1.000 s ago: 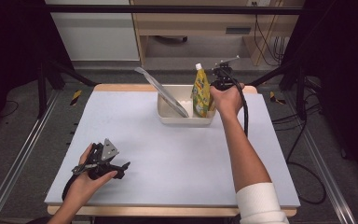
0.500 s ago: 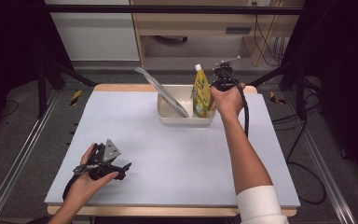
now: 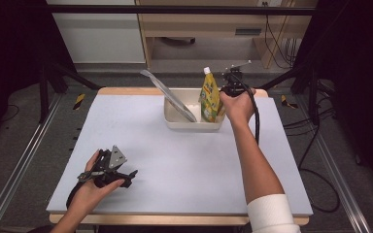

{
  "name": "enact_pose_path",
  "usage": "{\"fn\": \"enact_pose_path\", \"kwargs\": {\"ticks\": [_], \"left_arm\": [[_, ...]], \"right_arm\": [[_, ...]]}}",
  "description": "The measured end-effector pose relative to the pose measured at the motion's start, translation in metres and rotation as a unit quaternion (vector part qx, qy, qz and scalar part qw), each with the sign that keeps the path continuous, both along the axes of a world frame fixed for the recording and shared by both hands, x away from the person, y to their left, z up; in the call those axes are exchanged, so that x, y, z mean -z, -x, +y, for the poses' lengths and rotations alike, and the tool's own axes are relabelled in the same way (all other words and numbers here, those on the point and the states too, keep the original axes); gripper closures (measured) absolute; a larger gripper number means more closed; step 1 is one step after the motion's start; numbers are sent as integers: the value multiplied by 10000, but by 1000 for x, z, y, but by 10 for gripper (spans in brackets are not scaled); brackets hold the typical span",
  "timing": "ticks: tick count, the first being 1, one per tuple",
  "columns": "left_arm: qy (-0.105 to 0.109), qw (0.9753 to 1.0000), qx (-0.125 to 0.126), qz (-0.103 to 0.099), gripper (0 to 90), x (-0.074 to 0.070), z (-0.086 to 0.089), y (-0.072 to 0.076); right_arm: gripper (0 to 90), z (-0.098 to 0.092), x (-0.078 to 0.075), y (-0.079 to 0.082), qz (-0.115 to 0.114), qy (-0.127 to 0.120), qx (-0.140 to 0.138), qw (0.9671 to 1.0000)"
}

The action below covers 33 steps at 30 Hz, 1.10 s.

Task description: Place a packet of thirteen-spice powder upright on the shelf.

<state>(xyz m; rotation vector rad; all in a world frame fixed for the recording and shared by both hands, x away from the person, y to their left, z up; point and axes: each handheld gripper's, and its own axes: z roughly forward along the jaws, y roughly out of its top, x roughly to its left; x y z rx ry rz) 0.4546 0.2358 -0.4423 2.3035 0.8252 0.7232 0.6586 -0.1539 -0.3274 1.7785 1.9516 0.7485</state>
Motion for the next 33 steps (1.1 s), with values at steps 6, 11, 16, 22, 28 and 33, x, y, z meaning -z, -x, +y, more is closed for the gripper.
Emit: {"fn": "enact_pose_path", "kwargs": {"ticks": [6,11,16,22,28,33], "left_arm": [[9,10000,45,61,70,1,-3,2],[15,10000,53,57,70,0,-2,1],[-29,10000,32,42,70,0,-2,1],[-13,10000,29,27,70,1,-1,0],[-75,9999,6,70,70,0,1,0],[-94,9999,-11,60,68,0,2,-1]], "right_arm": [[674,3,5,-3,112,16,-13,9999],[645,1,9,-5,126,-45,-29,9999],[531,-1,6,-3,-21,-20,-33,10000],[525,-2,1,1,-204,-76,-67,9997],[512,-7,-10,9,-377,-117,-120,9991],[490,-11,-19,19,-591,-166,-175,9980]]}}
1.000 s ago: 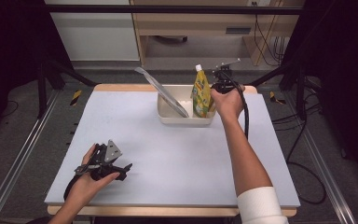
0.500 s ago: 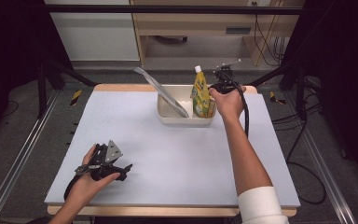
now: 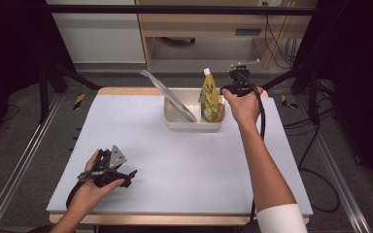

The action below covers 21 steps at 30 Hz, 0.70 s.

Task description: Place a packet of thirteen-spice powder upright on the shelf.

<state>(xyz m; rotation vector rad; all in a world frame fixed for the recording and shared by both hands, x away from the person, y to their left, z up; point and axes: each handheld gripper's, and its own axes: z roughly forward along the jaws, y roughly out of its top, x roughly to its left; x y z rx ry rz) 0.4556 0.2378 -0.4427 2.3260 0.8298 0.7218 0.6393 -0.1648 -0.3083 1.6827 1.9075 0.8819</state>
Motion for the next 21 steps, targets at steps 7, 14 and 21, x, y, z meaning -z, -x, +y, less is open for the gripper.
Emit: {"fn": "enact_pose_path", "kwargs": {"ticks": [7,14,21], "left_arm": [[50,9999,-139,-14,57,0,5,-1],[113,9997,-213,-10,50,0,9,-3],[228,9995,-234,13,44,1,14,-5]], "right_arm": [[413,-4,-6,23,-460,-45,-219,9987],[280,-12,0,49,-755,-165,-383,9963],[178,-26,18,74,-901,-126,-475,9947]]}}
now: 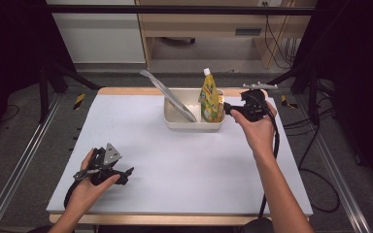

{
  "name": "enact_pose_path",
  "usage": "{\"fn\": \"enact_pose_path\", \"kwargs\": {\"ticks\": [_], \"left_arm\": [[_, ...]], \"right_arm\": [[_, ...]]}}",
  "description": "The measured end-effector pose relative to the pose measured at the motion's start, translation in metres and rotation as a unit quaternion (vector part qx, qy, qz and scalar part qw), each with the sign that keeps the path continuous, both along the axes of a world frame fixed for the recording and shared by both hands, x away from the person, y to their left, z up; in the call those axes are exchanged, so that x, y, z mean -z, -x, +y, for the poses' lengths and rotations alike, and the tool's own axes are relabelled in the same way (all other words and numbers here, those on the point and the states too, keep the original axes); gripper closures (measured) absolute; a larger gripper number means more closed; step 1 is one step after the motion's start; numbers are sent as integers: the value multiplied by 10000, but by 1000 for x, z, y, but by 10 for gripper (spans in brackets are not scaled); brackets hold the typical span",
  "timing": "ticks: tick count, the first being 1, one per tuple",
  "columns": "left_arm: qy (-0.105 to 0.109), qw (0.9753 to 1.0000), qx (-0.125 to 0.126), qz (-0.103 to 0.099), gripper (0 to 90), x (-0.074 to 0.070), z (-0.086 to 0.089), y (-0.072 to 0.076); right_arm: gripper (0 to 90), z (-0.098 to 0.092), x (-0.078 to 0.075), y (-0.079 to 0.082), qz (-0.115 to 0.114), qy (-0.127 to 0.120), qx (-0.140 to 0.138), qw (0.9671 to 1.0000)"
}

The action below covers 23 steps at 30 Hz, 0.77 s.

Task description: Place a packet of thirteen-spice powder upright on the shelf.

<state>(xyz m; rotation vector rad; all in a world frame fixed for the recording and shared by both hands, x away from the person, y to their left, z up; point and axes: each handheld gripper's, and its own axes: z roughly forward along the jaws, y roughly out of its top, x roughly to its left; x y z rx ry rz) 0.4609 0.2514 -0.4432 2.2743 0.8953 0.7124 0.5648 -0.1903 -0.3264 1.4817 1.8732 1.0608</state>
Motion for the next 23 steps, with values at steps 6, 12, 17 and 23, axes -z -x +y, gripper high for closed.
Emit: {"fn": "enact_pose_path", "kwargs": {"ticks": [6,12,17,23], "left_arm": [[92,9999,-96,12,44,1,7,-3],[323,9992,-245,57,44,2,16,-7],[235,9985,-488,-18,46,5,22,-11],[373,9968,-686,-147,52,8,28,-15]], "right_arm": [[154,-8,27,25,-25,65,-99,9999],[121,-14,66,50,-6,61,-238,9997],[124,-19,100,61,132,412,-255,9987],[160,-28,124,68,214,562,-293,9978]]}}
